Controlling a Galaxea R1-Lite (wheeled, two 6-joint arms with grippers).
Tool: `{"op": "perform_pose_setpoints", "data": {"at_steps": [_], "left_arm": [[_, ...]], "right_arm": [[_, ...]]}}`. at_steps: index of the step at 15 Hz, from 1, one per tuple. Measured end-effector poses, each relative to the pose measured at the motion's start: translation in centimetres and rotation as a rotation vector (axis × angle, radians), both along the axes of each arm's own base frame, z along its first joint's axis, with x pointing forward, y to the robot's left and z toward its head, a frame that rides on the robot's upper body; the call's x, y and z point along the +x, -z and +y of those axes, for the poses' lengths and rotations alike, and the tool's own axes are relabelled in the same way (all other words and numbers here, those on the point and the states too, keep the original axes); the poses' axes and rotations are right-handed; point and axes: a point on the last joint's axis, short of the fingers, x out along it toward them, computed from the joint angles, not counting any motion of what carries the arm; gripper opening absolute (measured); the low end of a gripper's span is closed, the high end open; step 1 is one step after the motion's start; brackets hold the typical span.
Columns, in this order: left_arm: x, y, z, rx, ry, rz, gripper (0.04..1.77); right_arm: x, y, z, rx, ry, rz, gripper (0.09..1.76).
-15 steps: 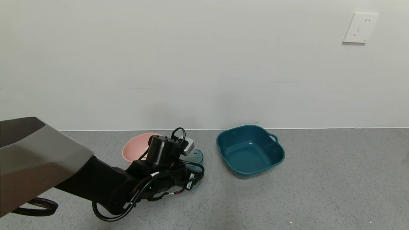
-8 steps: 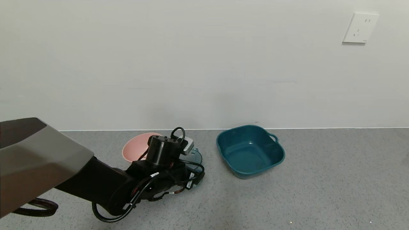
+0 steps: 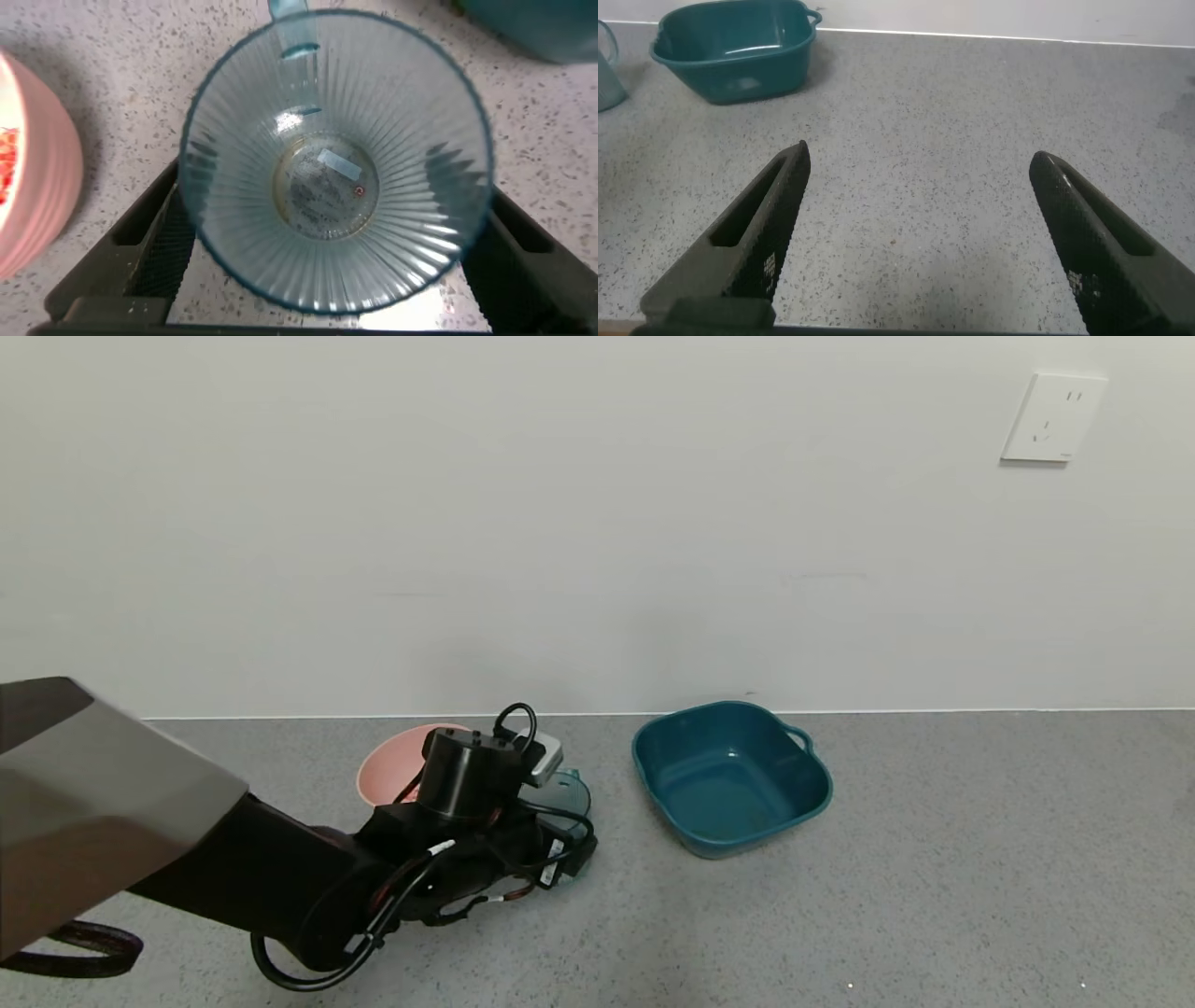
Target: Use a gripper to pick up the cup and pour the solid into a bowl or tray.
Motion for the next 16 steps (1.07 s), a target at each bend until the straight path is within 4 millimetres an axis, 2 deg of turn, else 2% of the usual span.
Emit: {"op": "perform_pose_setpoints", "data": {"at_steps": [7, 11, 16], "left_arm": [[-3.1, -3.4, 1.9, -0.022, -0.027, -0.068, 1.70], [-6.1, -5.0, 3.7, -0.012, -0.078, -0.116, 1.70], [-10.0, -6.0, 6.1, -0.015, -0.125, -0.159, 1.71]], "right_arm": [[0.0, 0.0, 0.0, 0.000, 0.000, 0.000, 1.71], [0.0, 0.0, 0.0, 0.000, 0.000, 0.000, 1.71], [0.0, 0.0, 0.0, 0.000, 0.000, 0.000, 1.71]]}}
